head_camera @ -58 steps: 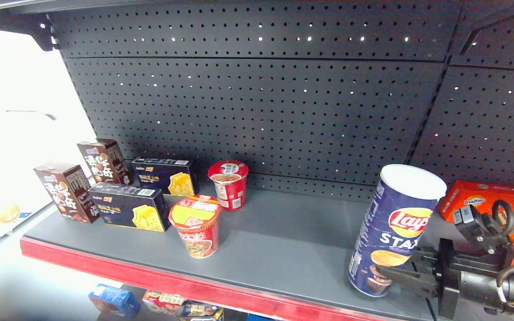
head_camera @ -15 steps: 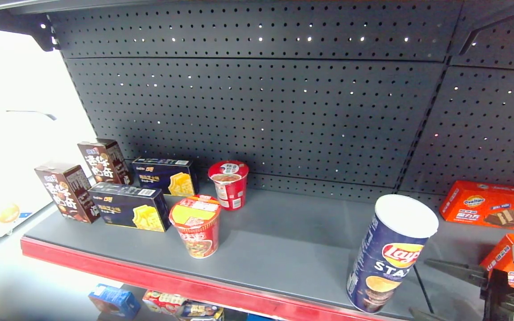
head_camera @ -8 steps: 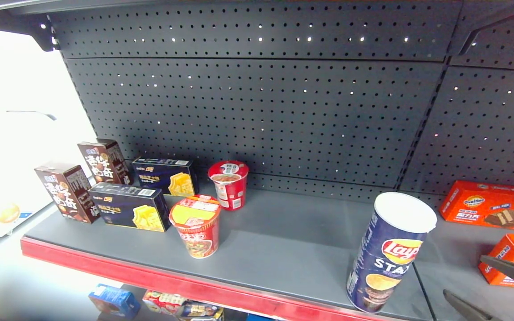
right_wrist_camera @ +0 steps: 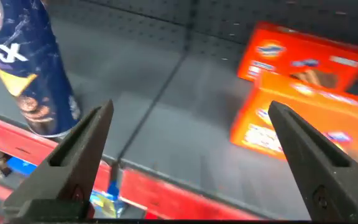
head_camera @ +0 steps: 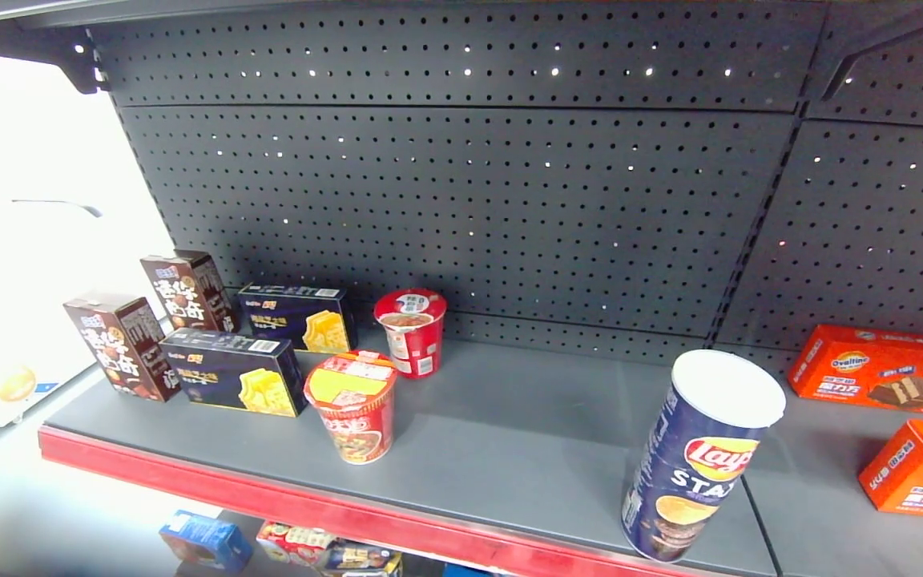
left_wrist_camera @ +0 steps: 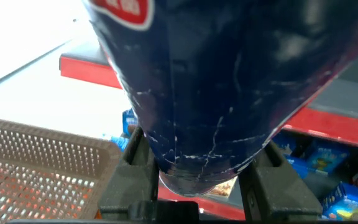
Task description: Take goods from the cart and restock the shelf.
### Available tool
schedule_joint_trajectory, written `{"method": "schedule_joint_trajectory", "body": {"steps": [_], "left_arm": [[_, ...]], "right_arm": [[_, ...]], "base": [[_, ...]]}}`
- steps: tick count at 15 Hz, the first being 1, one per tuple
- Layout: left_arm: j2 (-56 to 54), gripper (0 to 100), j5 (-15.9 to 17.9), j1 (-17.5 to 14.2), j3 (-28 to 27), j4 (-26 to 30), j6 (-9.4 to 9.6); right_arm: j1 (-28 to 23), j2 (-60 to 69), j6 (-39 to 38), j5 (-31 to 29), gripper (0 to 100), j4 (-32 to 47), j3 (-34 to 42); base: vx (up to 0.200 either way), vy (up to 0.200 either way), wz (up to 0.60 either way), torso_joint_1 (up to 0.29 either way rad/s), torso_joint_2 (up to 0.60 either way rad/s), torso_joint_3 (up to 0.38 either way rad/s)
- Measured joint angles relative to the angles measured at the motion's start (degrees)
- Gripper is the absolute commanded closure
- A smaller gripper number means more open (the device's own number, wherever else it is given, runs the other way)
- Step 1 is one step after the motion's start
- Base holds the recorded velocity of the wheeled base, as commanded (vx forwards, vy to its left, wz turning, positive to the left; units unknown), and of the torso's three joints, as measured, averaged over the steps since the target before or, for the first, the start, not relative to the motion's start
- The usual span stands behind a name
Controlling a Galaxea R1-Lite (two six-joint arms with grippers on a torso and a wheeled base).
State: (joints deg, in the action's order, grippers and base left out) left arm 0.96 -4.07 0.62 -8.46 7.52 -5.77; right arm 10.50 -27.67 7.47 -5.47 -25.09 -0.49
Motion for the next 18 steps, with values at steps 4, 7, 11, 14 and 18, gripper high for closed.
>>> {"method": "schedule_joint_trajectory", "body": {"steps": [4, 7, 11, 14, 18], "left_arm": [[0.0, 100, 0.0, 0.0, 1.2, -1.5, -0.09], [0.0, 100, 0.2, 0.0, 1.4, -1.6, -0.04], [0.2, 100, 5.7, 0.1, -5.4, -1.2, 2.0], [5.1, 100, 13.8, 0.5, -11.5, -1.5, 2.54], [15.6, 100, 26.5, 0.7, -15.9, -3.3, 2.57]], "right_arm": [[-0.7, 12.8, -0.2, -0.8, 0, 15.5, 0.3], [-1.2, 19.8, -3.0, -8.9, 0, 21.3, 0.3], [-1.4, 22.4, -8.6, -9.7, 0, 21.6, 0.4], [-1.4, 22.8, -7.8, -9.6, 0, 21.7, 0.5], [-1.4, 23.0, -7.5, -7.8, 0, 21.8, 0.5]], "base": [[0.0, 0.0, 0.0, 0.0, 0.0, 0.0], [0.0, 0.0, 0.0, 0.0, 0.0, 0.0], [0.0, 0.0, 0.0, 0.0, 0.0, 0.0], [0.0, 0.0, 0.0, 0.0, 0.0, 0.0], [0.0, 0.0, 0.0, 0.0, 0.0, 0.0]]}}
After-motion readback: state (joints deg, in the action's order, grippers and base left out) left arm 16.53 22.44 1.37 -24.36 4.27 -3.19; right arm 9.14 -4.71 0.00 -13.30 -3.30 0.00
